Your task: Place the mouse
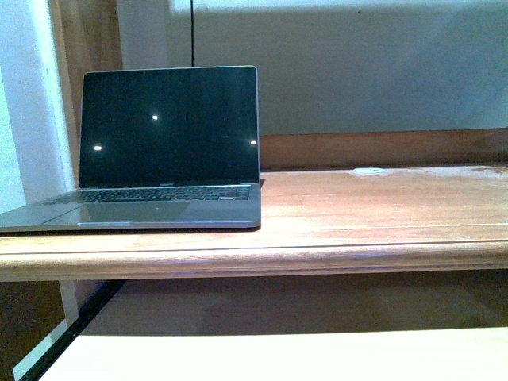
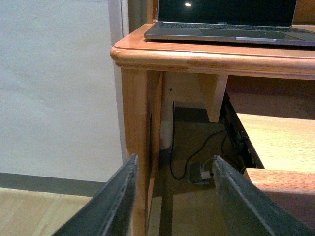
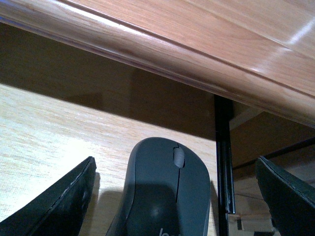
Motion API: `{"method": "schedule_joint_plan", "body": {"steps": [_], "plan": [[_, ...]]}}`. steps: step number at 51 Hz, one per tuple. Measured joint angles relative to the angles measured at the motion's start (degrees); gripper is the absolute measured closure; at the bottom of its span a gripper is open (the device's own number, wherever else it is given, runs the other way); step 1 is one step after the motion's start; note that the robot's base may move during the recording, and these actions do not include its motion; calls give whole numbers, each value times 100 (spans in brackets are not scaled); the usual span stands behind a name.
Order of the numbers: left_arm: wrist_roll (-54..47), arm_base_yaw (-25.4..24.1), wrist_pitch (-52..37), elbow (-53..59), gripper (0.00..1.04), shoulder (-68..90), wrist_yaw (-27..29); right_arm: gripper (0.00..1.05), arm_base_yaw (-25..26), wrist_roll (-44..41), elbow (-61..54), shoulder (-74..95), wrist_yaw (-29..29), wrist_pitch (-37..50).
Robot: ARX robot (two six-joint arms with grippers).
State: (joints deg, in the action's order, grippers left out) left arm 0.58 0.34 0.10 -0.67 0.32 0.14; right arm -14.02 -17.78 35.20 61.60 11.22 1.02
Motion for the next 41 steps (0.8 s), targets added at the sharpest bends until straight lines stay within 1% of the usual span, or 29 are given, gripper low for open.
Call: {"method": "schedule_joint_plan", "body": {"steps": [5,7,11,12,14,17,26,41], "plan": [[0,0,0,0,39,0,0,7,66,-7,55,59,-24,-44],[0,0,0,0,31,0,0,7,118,-9,76,90,-39,-87],[0,0,0,0,17,0,0,7,258,4,122,197,-114,-227],[0,0,0,0,11,0,0,7,295,11,136,225,-146,-269],[-11,0,0,0,6,0,0,7,367,33,168,291,-188,-354],[-11,0,0,0,9,0,0,7,479,57,221,393,-238,-479],[-11,0,0,0,8,0,0,7,682,155,433,566,-431,-844],[-11,0,0,0,8,0,0,7,793,391,542,654,-682,-1104]]}}
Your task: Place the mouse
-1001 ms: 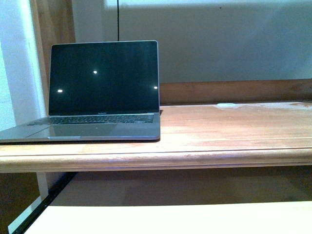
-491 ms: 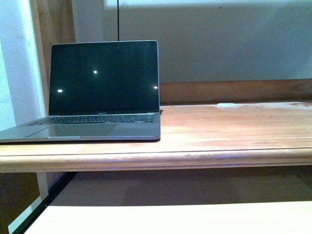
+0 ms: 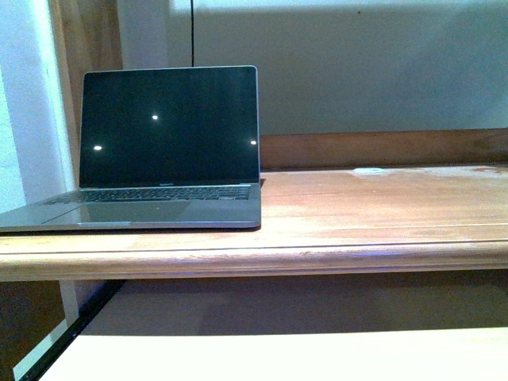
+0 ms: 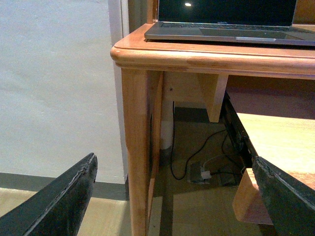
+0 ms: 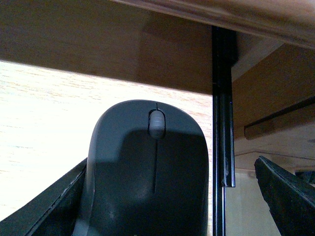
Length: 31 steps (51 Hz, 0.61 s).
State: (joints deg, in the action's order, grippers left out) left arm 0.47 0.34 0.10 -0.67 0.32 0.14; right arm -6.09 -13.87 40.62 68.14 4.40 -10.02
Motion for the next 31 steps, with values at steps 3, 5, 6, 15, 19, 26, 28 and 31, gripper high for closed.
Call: {"method": "schedule_joint_plan", "body": {"steps": [3,5,6,15,19,26,28,31], "plan": [[0,0,0,0,8,0,0,7,4,26,0,-2,-15,-11],[0,0,0,0,8,0,0,7,7,35,0,-2,-17,-13],[0,0,0,0,8,0,0,7,7,37,0,-2,-20,-13],[0,0,0,0,8,0,0,18,4,39,-11,-26,-122,-48],[0,0,0,0,8,0,0,28,0,37,-26,-26,-179,-57],[0,0,0,0,8,0,0,46,-2,37,-70,-68,-254,-59],[0,0,0,0,8,0,0,47,-2,37,-72,-72,-256,-59],[0,0,0,0,8,0,0,47,-2,37,-72,-81,-256,-59]]}}
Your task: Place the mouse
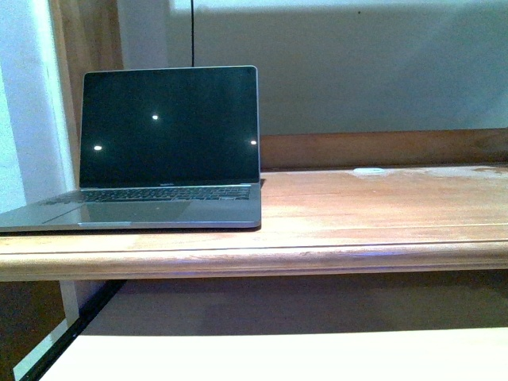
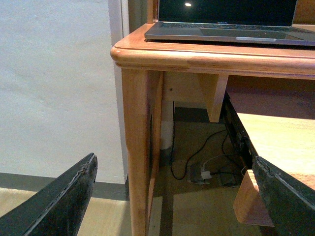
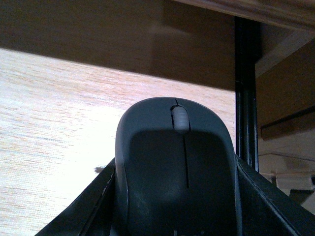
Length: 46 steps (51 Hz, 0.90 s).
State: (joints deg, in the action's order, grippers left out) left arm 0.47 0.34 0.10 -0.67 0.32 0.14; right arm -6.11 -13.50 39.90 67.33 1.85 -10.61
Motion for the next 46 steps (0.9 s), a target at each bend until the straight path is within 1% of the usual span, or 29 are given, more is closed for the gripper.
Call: {"method": "schedule_joint_plan", "body": {"steps": [9,17,24,33,40,46], "plan": [[0,0,0,0,8,0,0,47,17,0,0,-66,-9,-74],[0,0,0,0,8,0,0,47,133,37,72,-175,-131,-264],[0,0,0,0,8,0,0,47,315,197,387,-466,-376,-608],[0,0,0,0,8,0,0,47,345,431,780,-699,-511,-914],[0,0,0,0,8,0,0,47,201,647,1117,-726,-433,-1032],[0,0,0,0,8,0,0,47,-216,925,1521,-601,-131,-1049]]}}
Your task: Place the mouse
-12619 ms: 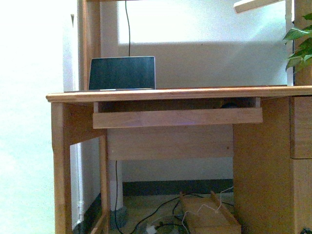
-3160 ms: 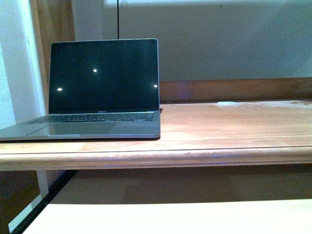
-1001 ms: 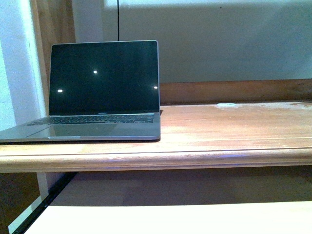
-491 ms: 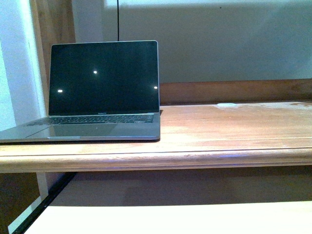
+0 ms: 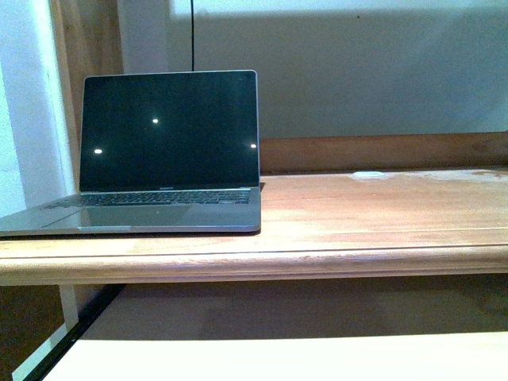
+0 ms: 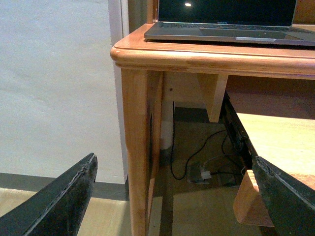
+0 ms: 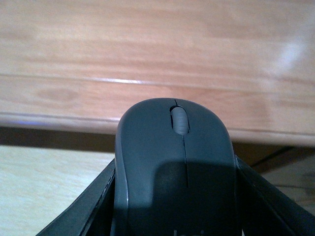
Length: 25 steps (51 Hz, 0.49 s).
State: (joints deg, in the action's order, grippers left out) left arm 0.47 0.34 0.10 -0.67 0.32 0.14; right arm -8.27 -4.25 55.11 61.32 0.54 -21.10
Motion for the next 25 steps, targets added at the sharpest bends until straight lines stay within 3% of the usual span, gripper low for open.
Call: {"method": "schedule_joint_plan", "body": {"steps": [17,25], "plan": [[0,0,0,0,8,0,0,47,-1794,909,1342,1478,1443,219],[0,0,0,0,8,0,0,47,-2256,1088,1777,2039,1816,262]]}}
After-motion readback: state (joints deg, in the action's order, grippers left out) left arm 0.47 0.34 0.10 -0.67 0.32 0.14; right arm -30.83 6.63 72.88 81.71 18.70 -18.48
